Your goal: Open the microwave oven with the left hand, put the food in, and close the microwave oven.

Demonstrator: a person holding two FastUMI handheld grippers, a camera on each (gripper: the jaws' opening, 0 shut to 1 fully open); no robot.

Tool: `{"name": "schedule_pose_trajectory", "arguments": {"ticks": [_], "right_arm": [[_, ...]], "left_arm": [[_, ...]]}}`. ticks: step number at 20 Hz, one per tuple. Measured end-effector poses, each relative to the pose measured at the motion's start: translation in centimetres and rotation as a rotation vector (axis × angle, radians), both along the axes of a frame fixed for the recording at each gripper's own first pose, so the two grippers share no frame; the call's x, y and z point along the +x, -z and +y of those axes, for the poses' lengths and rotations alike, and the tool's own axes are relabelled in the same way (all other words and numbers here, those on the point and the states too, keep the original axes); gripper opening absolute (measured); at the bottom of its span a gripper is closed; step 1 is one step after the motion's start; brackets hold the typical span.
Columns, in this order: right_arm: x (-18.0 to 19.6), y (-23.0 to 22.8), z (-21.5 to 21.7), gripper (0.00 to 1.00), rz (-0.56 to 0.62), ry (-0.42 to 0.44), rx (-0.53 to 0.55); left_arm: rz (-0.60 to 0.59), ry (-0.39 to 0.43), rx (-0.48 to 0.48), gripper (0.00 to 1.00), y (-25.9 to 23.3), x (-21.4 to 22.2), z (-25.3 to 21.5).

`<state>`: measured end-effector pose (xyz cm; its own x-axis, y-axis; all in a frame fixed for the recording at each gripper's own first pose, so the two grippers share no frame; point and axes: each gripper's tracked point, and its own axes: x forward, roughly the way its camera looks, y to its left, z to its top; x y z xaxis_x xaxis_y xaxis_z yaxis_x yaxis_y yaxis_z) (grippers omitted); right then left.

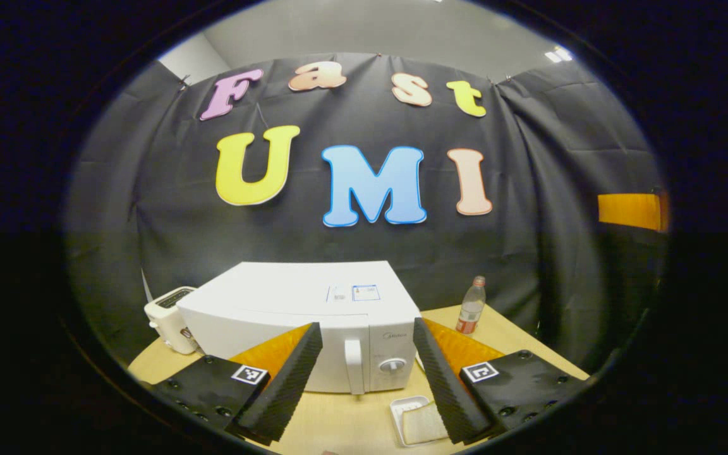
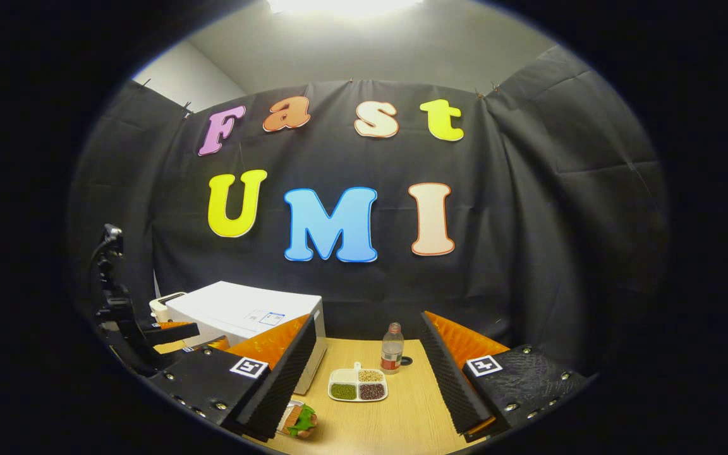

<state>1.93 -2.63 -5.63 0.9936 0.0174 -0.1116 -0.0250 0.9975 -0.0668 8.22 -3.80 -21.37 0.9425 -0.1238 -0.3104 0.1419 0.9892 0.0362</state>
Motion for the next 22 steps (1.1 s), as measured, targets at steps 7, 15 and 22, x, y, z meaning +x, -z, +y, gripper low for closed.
{"name": "schedule_pose_trajectory", "arguments": {"ticks": [7, 15, 22], "right_arm": [[2.9, 3.6, -1.5, 0.98, 0.078, -0.026, -0.013], [4.8, 5.0, -2.1, 0.98, 0.109, -0.050, -0.012], [5.2, 4.8, -1.5, 0.98, 0.106, -0.076, 0.031]], "left_arm": [[0.124, -0.005, 0.038, 0.97, 9.5, 4.6, 0.5], [0.203, -0.027, 0.012, 0.28, 13.2, 5.9, 1.3], [0.204, -0.010, 0.026, 0.06, 13.0, 5.7, 1.3]]}}
